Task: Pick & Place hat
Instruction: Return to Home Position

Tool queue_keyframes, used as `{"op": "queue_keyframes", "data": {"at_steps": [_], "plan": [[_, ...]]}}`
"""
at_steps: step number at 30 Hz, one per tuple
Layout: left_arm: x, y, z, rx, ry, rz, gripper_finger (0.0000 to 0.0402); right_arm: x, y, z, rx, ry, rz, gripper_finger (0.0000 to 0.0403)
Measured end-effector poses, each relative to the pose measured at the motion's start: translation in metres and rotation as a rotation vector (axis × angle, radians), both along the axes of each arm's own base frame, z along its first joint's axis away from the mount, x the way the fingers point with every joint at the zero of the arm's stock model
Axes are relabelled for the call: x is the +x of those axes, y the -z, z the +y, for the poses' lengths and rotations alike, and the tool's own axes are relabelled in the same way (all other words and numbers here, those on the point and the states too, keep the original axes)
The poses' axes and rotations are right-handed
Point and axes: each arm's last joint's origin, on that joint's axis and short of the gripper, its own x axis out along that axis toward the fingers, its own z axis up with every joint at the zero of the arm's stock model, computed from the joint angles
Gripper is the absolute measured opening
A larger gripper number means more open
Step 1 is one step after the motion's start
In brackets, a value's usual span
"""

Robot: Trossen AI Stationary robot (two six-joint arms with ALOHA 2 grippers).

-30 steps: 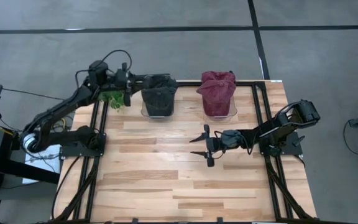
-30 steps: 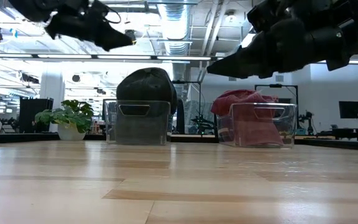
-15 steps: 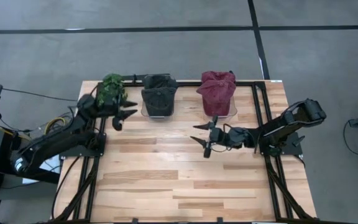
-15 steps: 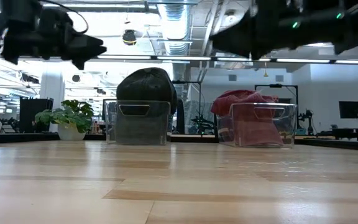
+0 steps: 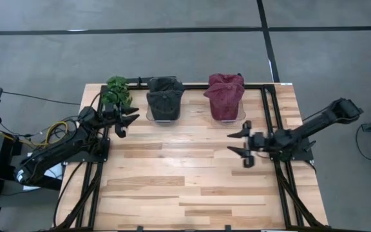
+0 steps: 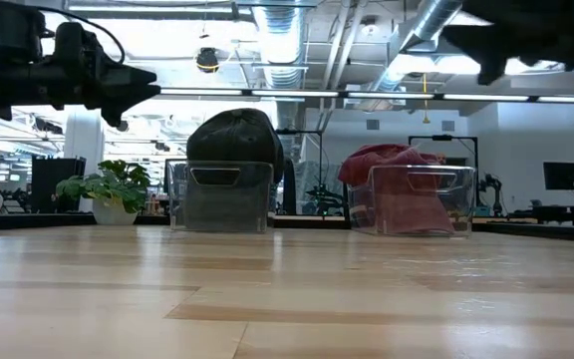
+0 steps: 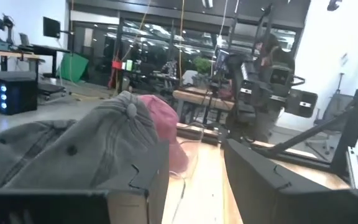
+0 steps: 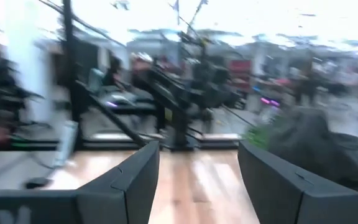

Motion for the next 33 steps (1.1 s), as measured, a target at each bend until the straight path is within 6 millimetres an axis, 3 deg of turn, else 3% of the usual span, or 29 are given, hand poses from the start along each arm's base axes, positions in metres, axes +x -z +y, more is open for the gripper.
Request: {"op": "queue_keyframes", "data": {"at_steps": [4,8,15,33], "plan": [[0.002,0.001,-0.002,-0.007,0.027,0.009,0.015,-0.028,0.013,-0.004,0.012,-0.113,-0.076,0.021],[0.005,0.003,-0.005,0.044,0.048,0.035,0.015,-0.036,0.017,-0.005,-0.017,-0.134,-0.04,0.021],[0.007,0.003,-0.006,0.138,0.055,0.055,0.015,-0.036,0.027,-0.006,0.008,-0.124,0.057,0.021],[0.007,0.002,-0.006,0.121,0.058,0.041,0.015,-0.035,0.03,-0.005,0.139,-0.137,0.088,0.021]]}}
